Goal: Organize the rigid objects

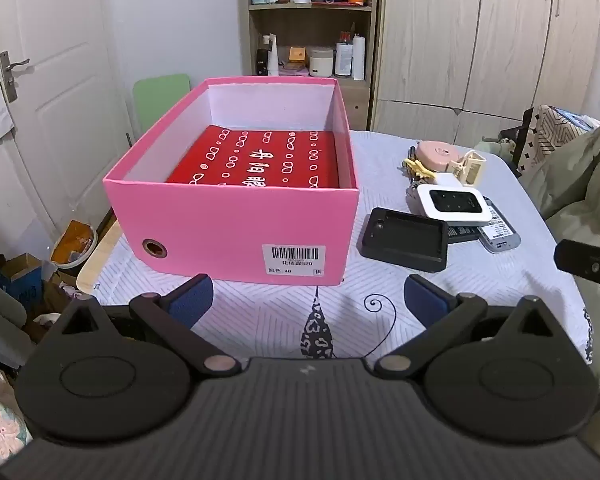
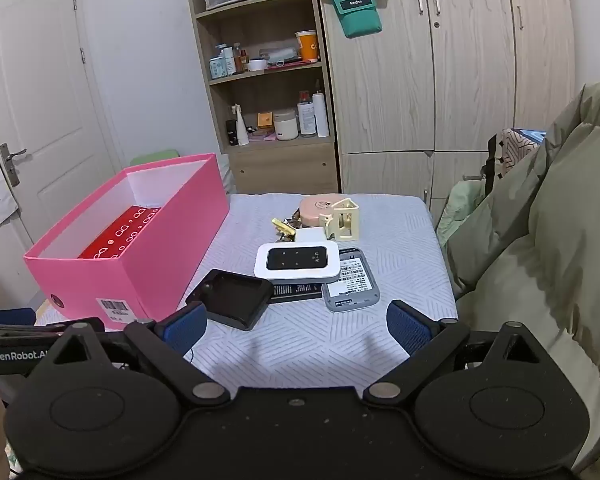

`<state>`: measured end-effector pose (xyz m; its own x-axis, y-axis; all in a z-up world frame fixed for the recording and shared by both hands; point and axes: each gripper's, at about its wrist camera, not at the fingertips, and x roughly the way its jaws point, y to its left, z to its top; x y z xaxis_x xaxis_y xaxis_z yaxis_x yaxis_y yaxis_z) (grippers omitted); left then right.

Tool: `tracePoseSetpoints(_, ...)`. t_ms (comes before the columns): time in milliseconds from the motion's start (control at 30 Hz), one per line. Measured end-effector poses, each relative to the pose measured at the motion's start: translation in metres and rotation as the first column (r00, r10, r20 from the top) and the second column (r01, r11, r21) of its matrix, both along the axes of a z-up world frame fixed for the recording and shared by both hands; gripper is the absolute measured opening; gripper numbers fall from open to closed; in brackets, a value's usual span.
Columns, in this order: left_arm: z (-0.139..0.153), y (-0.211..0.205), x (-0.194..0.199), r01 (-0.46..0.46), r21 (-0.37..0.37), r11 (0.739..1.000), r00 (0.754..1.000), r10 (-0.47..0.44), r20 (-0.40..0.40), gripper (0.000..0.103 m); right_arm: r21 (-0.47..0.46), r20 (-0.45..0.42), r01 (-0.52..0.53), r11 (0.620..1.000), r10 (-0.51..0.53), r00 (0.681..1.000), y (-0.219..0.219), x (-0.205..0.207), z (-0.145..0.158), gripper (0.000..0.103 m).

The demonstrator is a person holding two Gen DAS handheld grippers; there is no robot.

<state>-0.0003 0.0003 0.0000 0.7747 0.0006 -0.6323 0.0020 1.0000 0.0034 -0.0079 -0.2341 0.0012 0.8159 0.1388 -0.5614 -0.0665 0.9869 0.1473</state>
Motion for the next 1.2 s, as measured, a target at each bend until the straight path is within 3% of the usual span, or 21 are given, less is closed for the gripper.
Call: tracePoseSetpoints(1200,-0.0006,0.0015,-0.0004,-0.013,0.019,1.000,1.000,0.014,-0.005,0.103,-0.034,0.008,0.000,0.999,0.000,1.000,0.0006,-0.0027,-0.0029,0.098)
